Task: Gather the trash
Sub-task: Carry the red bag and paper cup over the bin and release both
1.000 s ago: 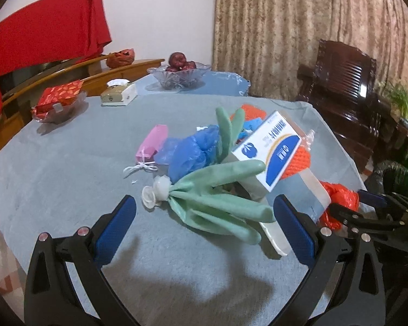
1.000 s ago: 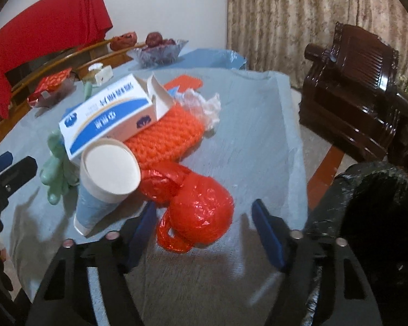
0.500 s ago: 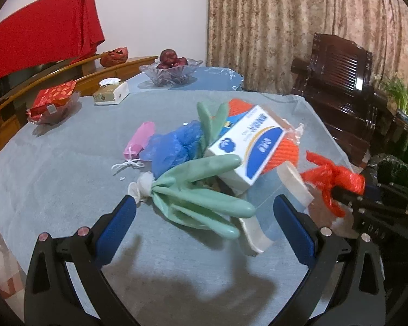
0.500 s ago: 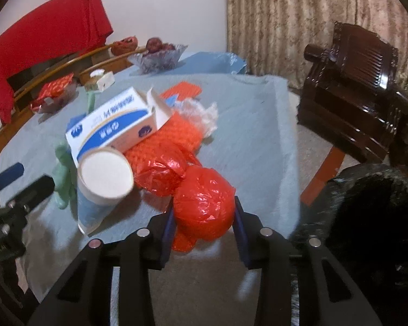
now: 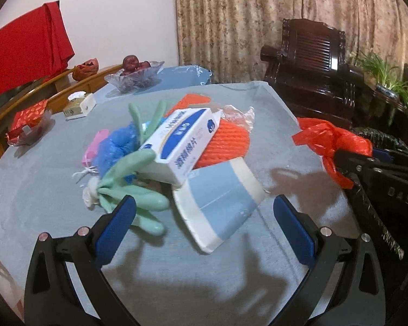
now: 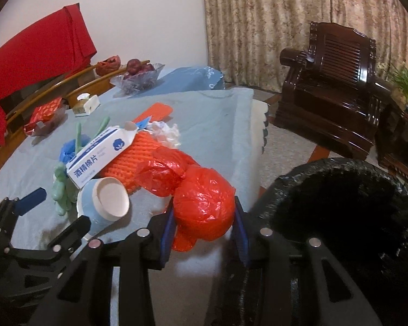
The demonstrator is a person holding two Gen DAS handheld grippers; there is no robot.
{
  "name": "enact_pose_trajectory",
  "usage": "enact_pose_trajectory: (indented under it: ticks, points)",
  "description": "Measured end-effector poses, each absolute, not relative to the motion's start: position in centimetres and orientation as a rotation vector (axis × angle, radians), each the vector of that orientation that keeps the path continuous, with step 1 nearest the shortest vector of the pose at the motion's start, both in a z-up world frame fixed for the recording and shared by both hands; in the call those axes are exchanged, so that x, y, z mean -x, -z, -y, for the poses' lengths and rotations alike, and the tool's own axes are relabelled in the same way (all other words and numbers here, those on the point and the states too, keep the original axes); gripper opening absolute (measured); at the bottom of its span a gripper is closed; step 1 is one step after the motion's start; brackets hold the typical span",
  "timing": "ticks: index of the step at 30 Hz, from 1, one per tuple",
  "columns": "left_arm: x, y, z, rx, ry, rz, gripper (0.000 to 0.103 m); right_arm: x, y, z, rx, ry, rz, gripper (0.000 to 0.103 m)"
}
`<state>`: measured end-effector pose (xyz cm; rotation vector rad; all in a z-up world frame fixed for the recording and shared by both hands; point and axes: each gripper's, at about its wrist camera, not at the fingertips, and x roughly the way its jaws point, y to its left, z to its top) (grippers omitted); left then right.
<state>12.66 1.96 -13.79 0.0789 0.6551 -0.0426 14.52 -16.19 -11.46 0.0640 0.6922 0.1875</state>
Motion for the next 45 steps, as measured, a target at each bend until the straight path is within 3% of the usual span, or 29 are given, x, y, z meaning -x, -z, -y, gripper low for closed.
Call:
enact_pose_trajectory:
  ticks: [13,16,18,27,45]
  points:
    - [-15.4,14.9,-0.7,-0.039,0.030,-0.719,0.097,-14.5,11.9,16.8,-0.072,-0.185,-0.695,0.038]
    - [-16.0,15.5,-0.7,-0.030,0.029,-0.752,0.086,-14.6,12.0,17.0,-0.074,-0.186,-0.700,0.038]
    - [-16.2,15.9,-1.0,0.002,0.070,-0.778,0.065,-14.6,12.1,17.1,-0.080,-0.184,-0.703,0.038]
    - [-15.0,15.9,-0.6,0.009,0.156,-0.776,0.054,-14.0,11.8,17.3,-0.088,-0.191,-0.703,0.038]
    - [-13.0,11.6,3.2,-0.023,0.294,-0.687,0.052,-9.8,8.6,23.1,-0.127,-0.087,-0.634,0.039]
